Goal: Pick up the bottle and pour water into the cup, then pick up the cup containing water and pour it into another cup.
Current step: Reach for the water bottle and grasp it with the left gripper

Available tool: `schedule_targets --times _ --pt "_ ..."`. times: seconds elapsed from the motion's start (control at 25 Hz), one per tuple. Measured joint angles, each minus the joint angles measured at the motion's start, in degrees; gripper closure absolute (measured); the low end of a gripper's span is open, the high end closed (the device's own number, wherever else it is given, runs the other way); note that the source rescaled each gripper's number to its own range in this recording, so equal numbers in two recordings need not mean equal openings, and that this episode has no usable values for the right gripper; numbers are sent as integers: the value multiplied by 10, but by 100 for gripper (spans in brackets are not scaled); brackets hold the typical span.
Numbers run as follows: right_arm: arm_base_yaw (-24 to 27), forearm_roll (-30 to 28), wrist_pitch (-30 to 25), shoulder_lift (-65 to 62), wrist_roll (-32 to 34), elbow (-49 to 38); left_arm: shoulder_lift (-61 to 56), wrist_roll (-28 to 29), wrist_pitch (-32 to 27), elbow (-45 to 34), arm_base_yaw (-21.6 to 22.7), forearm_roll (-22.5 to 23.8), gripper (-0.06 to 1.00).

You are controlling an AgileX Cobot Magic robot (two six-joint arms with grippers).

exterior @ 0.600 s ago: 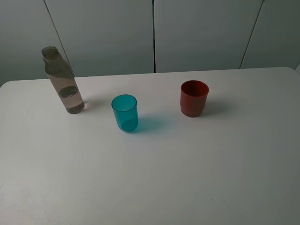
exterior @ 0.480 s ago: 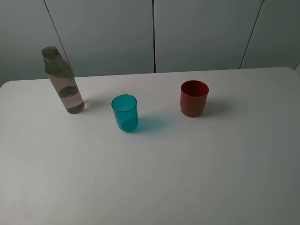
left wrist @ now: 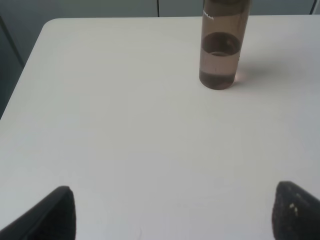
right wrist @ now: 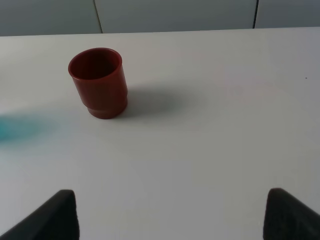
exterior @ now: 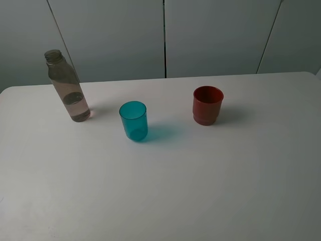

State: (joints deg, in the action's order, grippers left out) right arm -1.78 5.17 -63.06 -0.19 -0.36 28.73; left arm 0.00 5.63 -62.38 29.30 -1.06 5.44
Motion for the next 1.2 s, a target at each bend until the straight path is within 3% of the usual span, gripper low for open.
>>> schedule_targets --times 0.48,0.8,1.08,1.2 --pt "0 0 0 0 0 0 4 -2 21 7 -17 18 -6" --pt "0 0 0 0 0 0 124 -6 316 10 -20 17 -6" --pt "0 0 0 0 0 0 286 -6 536 -57 -20 41 -6" --pt "0 0 0 0 0 0 373 -6 648 -82 -20 13 -6"
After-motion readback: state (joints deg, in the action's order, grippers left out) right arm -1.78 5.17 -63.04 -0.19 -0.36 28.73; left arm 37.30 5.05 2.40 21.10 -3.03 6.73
